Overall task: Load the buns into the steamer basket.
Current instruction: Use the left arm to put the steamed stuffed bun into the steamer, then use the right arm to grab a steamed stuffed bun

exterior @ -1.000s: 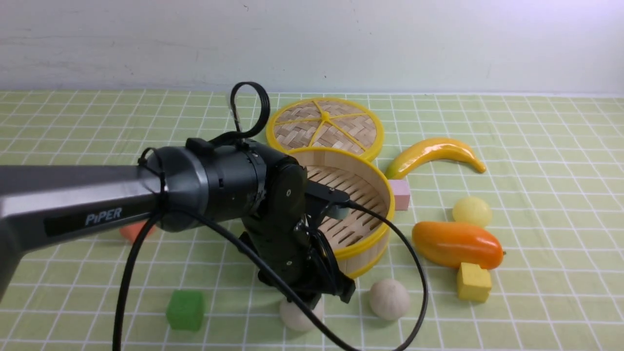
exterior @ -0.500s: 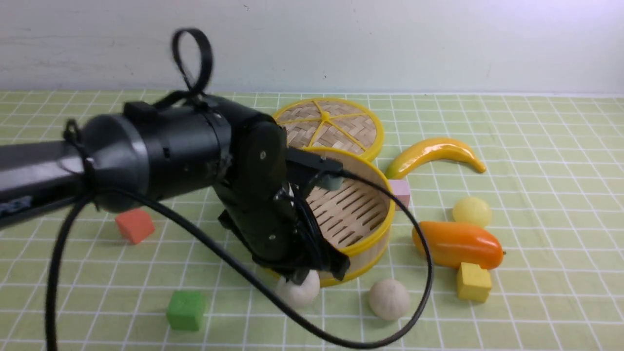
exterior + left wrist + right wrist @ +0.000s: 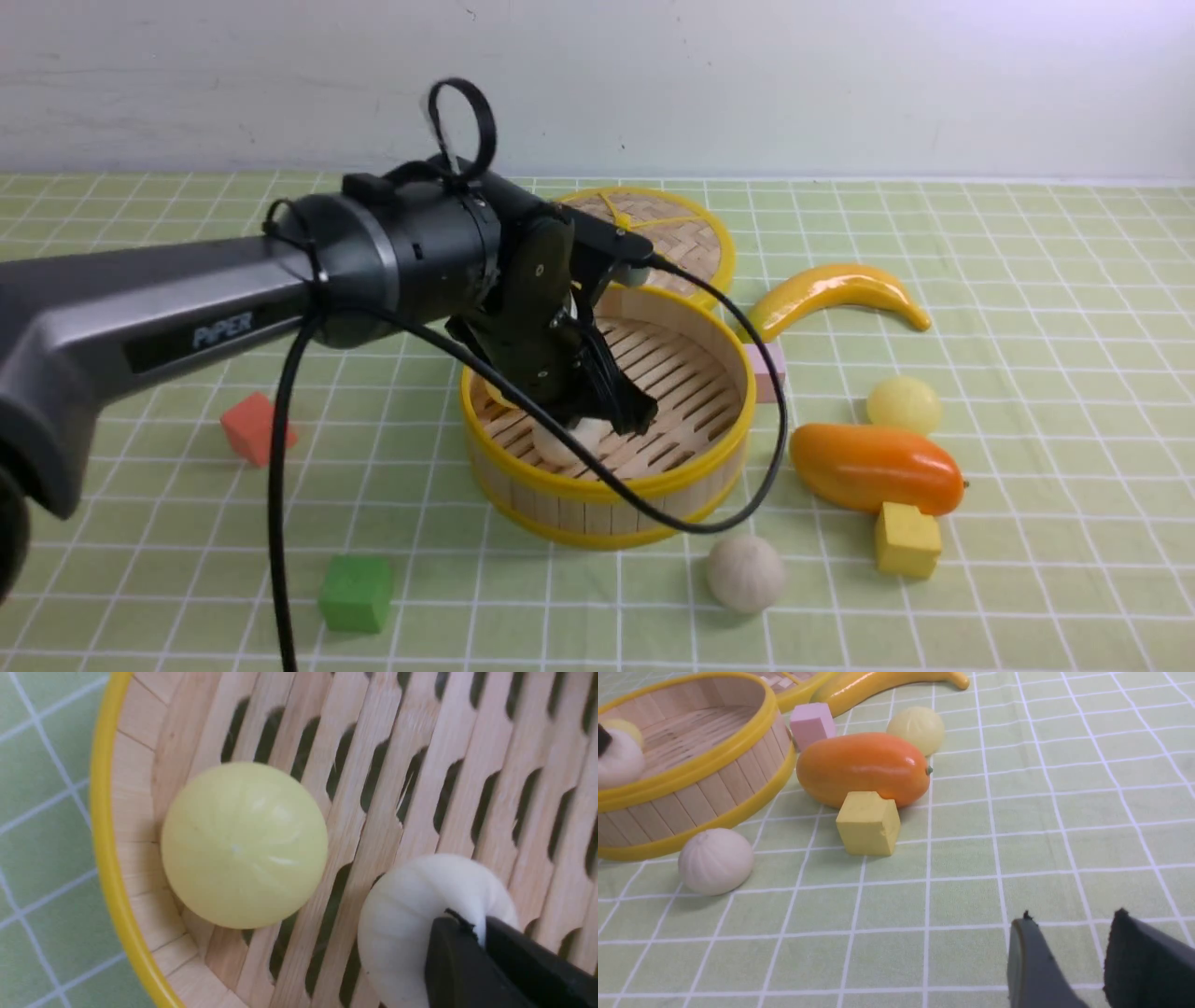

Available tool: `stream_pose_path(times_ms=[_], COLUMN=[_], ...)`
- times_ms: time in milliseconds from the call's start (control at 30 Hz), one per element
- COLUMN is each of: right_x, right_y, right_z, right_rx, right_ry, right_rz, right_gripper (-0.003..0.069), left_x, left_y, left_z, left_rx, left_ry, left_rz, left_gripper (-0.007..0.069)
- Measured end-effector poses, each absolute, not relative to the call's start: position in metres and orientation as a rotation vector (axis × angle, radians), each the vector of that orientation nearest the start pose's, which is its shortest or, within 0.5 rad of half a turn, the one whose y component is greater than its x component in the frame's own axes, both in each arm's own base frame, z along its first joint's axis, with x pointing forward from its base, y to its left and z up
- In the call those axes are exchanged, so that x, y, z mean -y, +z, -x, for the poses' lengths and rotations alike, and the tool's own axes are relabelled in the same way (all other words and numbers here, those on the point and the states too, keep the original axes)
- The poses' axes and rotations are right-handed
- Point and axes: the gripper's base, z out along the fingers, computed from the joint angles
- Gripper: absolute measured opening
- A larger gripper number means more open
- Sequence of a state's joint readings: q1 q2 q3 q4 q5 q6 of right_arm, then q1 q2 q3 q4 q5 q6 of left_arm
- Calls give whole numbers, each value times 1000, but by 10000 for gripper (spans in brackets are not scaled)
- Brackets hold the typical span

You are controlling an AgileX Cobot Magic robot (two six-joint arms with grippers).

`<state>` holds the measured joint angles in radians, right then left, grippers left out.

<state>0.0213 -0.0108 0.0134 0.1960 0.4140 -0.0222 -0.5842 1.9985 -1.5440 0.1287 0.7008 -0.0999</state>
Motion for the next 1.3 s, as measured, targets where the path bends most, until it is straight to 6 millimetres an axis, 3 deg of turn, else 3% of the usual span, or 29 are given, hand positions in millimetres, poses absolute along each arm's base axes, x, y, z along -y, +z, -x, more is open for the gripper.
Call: stream_pose_path(times_ms=[133, 167, 200, 233, 267, 300, 367, 467, 567, 700, 800, 900, 1133, 1200, 1300], right_x=[-8, -8, -8, -8, -8, -8, -8, -8, -8, -8, -8, -8, -8, -8, -8], right_y=[173, 173, 173, 173, 173, 173, 173, 173, 173, 173, 173, 173, 173, 173, 173], right_z=[-51, -51, -51, -51, -51, -51, -51, -51, -51, -51, -51, -51, -51, -51, -51], right_rx=[-1895, -1895, -1895, -1895, -1895, -1895, -1895, -1895, -1895, -1895, -1895, -1895, -1895, -1895, -1895], right_ry=[196, 196, 196, 196, 196, 196, 196, 196, 196, 196, 196, 196, 196, 196, 196], right_rz=[-76, -76, -76, -76, -76, -76, -76, -76, -76, -76, -76, -76, -76, -76, -76], right_gripper=[240, 241, 241, 241, 241, 241, 241, 241, 241, 241, 241, 241, 241, 241, 241], left_x=[238, 238, 238, 238, 238, 239, 242, 255, 279, 314, 322, 320, 295, 278, 253], left_y=[210, 212, 212, 216, 216, 225, 247, 284, 298, 269, 245, 241, 303, 327, 342], left_z=[-372, -372, -372, -372, -372, -372, -368, -352, -327, -302, -301, -302, -283, -267, -243], left_rx=[-2525, -2518, -2518, -2519, -2521, -2529, -2522, -2476, -2464, -2555, -2620, -2640, -2580, -2533, -2487], left_ry=[-84, -85, -85, -91, -92, -99, -128, -198, -273, -310, -281, -251, -256, -288, -325], left_rz=[-773, -775, -775, -759, -756, -725, -678, -673, -765, -917, -955, -966, -904, -870, -828], left_gripper=[133, 215, 215, 304, 323, 395, 468, 507, 472, 338, 264, 222, -3, -13, -13])
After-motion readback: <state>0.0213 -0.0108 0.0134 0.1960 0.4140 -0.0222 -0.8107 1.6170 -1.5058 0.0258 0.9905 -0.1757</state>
